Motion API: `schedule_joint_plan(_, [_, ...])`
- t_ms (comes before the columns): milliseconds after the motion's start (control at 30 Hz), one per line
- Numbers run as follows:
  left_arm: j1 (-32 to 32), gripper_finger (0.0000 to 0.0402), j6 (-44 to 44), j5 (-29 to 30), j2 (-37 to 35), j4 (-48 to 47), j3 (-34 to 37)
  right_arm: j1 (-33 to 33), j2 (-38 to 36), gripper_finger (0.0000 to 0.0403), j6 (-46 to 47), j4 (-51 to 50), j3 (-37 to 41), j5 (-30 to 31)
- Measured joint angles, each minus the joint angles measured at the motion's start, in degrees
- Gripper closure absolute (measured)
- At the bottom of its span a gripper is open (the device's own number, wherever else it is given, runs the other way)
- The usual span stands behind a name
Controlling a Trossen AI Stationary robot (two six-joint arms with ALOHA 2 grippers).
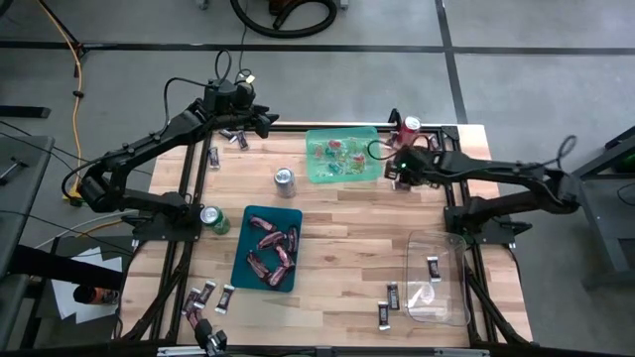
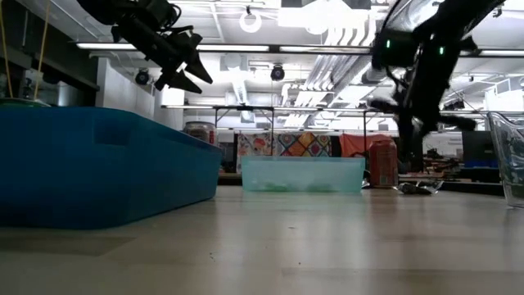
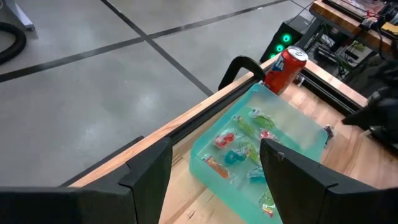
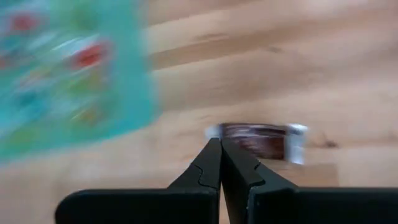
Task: Organize candy in baskets
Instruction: Put the dark brown chocolate into the blue bin
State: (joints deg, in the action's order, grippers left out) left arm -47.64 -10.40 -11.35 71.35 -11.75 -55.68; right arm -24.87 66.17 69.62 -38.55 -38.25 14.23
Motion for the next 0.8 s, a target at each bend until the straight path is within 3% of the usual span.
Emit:
schedule_joint_plan(200, [0.0,0.0172,-0.01,0.0,0.0,-0.01,0.0,-3.22,-1.13,0.0379,-29.49,-3.14,-5.91,-12.89])
schedule_joint_plan(400, [0.01,0.0172,-0.03,0.0,0.0,-0.02,0.0,-3.49,7.59,0.0264,-58.47,-9.53,-12.49,-14.94])
schedule_joint_plan(600, [0.04,0.0172,-1.49,-0.11,0.0,-0.02,0.0,-3.49,17.51,0.0159,-76.11,-15.21,-15.35,-16.24])
schedule_joint_plan(800, [0.07,0.0172,-1.75,-0.13,-1.12,0.0,-0.02,-4.16,21.58,0.0141,-84.71,-12.3,-12.61,-12.76])
